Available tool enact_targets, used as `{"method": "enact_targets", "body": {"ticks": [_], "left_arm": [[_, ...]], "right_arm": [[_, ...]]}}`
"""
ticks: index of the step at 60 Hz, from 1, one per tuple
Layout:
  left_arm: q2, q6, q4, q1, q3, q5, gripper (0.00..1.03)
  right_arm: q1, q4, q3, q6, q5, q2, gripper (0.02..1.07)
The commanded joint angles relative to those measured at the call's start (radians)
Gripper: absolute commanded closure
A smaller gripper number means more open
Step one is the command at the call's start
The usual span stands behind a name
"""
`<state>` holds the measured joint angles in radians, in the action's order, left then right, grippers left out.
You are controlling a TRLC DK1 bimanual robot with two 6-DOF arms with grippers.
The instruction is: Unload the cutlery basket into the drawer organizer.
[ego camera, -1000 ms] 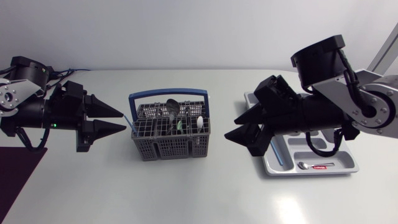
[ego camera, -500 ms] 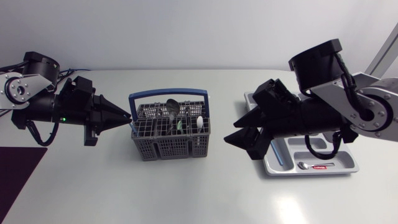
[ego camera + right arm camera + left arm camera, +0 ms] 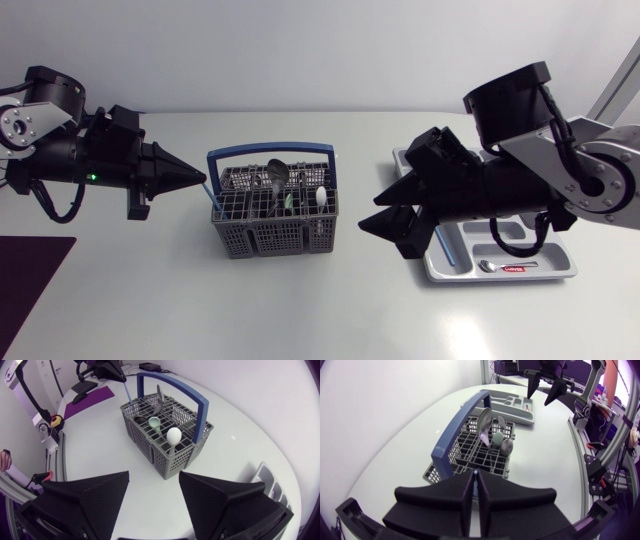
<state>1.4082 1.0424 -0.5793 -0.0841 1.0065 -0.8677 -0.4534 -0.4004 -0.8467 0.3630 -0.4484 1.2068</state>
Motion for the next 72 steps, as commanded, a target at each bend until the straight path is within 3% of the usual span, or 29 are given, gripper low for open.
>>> {"method": "enact_targets", "body": {"ticks": [1, 28, 44, 60, 72], "left_arm": [[-0.037, -0.024, -0.028, -0.005, 0.057, -0.017, 1.00], [-0.189, -0.030, -0.295, -0.031, 0.256, -0.014, 1.00], [-0.268, -0.042, -0.461, -0.009, 0.362, -0.016, 1.00], [-0.304, -0.171, -0.465, 0.155, 0.379, -0.017, 1.00], [-0.250, -0.297, -0.372, 0.328, 0.319, -0.044, 1.00]], "right_arm": [[-0.011, -0.012, 0.023, -0.022, -0.001, -0.018, 0.34], [-0.050, -0.064, -0.020, -0.022, 0.002, -0.069, 0.34], [-0.085, -0.080, -0.029, -0.024, 0.001, -0.144, 0.34], [-0.120, -0.086, -0.014, -0.024, -0.012, -0.213, 0.34], [-0.128, -0.055, 0.017, -0.024, -0.015, -0.199, 0.34]]}}
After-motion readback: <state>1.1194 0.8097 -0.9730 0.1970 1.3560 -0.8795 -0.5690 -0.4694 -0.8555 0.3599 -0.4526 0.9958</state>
